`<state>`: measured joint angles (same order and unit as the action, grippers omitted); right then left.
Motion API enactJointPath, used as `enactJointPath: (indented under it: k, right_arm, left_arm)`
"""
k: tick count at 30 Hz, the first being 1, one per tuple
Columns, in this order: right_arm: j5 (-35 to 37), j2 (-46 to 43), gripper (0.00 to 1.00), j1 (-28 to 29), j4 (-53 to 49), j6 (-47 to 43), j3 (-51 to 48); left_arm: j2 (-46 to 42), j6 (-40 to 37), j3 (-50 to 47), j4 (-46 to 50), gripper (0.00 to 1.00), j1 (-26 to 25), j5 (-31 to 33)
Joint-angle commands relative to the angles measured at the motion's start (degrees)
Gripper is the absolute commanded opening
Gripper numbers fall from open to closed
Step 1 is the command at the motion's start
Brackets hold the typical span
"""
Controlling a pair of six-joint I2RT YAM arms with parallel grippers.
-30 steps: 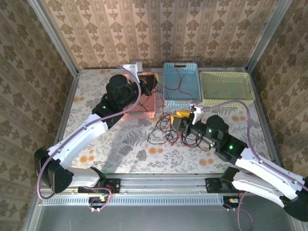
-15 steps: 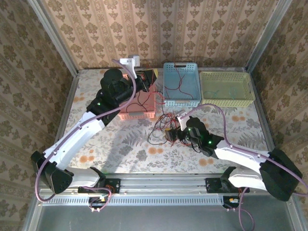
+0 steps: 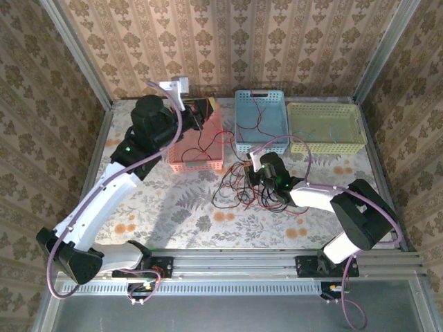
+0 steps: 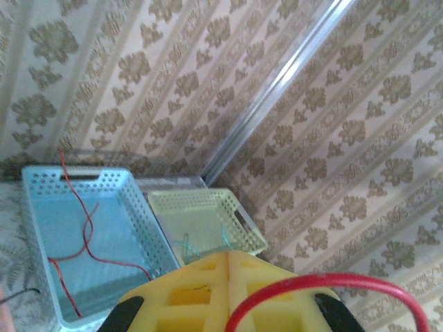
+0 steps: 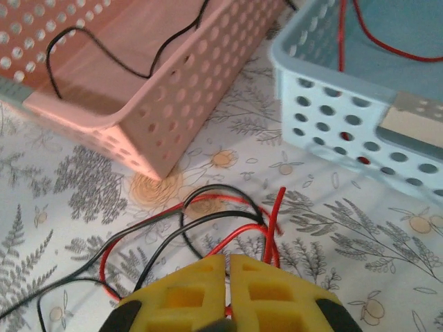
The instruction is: Untangle the cables
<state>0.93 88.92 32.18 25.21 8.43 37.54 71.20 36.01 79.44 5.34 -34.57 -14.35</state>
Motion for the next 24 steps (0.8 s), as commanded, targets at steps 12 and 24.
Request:
enactJointPath:
  k: [12, 24]
  right_arm:
    - [-1.1, 7.5, 0.11, -3.9, -7.8, 11.9, 3.5]
    - [5.1, -16.9, 0.69, -3.5, -41.1, 24.2, 5.4]
  left_arm:
    - [4.3, -0.9, 22.6, 6.2, 0.00, 12.1, -7.7]
    - [20.5, -0.5, 27.6, 1.5, 0.00, 6.9, -12.6]
